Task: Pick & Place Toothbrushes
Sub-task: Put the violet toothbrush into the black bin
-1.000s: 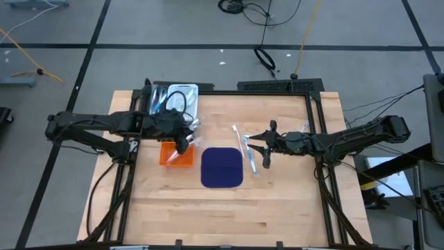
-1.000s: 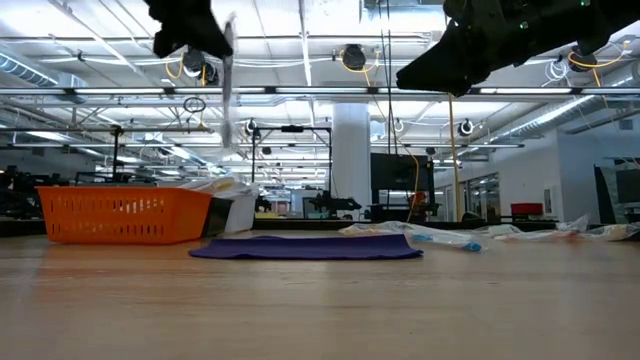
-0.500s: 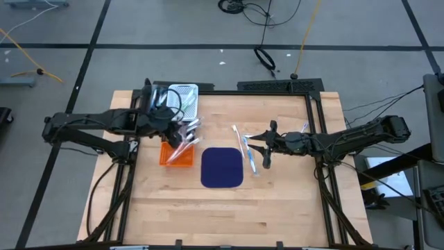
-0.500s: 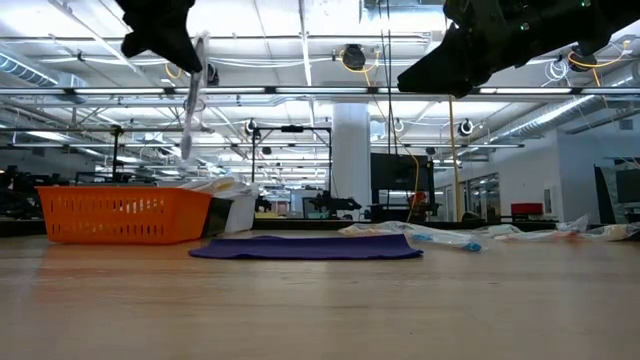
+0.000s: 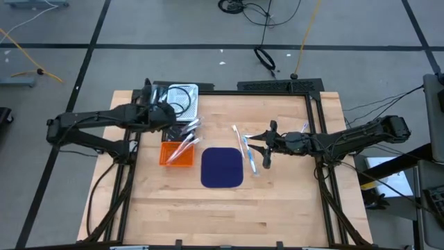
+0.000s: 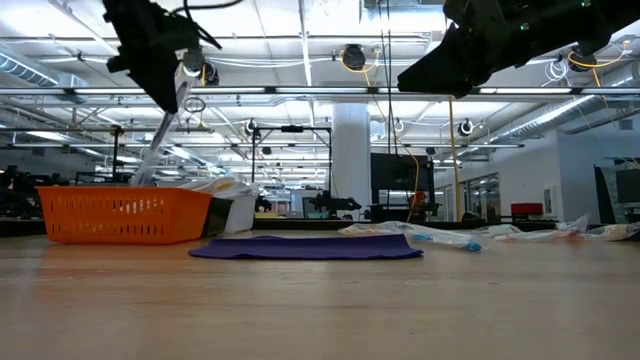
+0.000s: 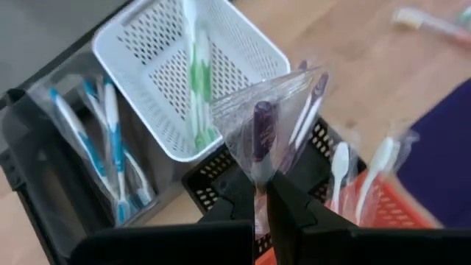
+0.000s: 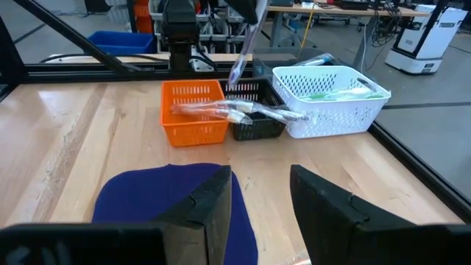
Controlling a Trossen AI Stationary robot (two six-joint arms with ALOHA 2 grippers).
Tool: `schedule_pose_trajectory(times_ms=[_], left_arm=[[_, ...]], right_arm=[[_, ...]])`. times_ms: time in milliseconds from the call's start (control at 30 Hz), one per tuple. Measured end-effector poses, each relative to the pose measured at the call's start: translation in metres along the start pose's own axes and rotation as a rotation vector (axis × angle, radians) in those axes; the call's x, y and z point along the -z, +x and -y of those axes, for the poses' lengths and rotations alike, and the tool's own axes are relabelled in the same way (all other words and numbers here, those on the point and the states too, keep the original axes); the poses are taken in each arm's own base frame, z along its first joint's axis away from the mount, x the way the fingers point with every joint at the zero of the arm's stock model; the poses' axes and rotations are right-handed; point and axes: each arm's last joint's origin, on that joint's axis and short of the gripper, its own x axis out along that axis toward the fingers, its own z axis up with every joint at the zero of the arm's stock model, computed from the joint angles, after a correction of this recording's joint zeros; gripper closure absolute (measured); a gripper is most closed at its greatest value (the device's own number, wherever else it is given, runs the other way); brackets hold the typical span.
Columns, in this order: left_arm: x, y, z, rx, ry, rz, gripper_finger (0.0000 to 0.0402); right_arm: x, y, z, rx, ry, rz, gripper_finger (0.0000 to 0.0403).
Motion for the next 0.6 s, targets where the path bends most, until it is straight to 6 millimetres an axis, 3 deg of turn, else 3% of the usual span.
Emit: schedule_pose_trajectory(times_ms=[367, 600], left_arm=[[-0.006, 0.033, 0.009, -0.027, 0.047, -0.150, 0.0398], [-0.009, 0.048, 0.012, -0.053, 0.099, -0.202, 0.0347]], right_arm=[[0.000, 0.000, 0.000, -0.001, 0.000, 0.000, 0.0273], [0.000, 0.000, 0.000, -0.003, 0.000, -0.002, 0.0273]])
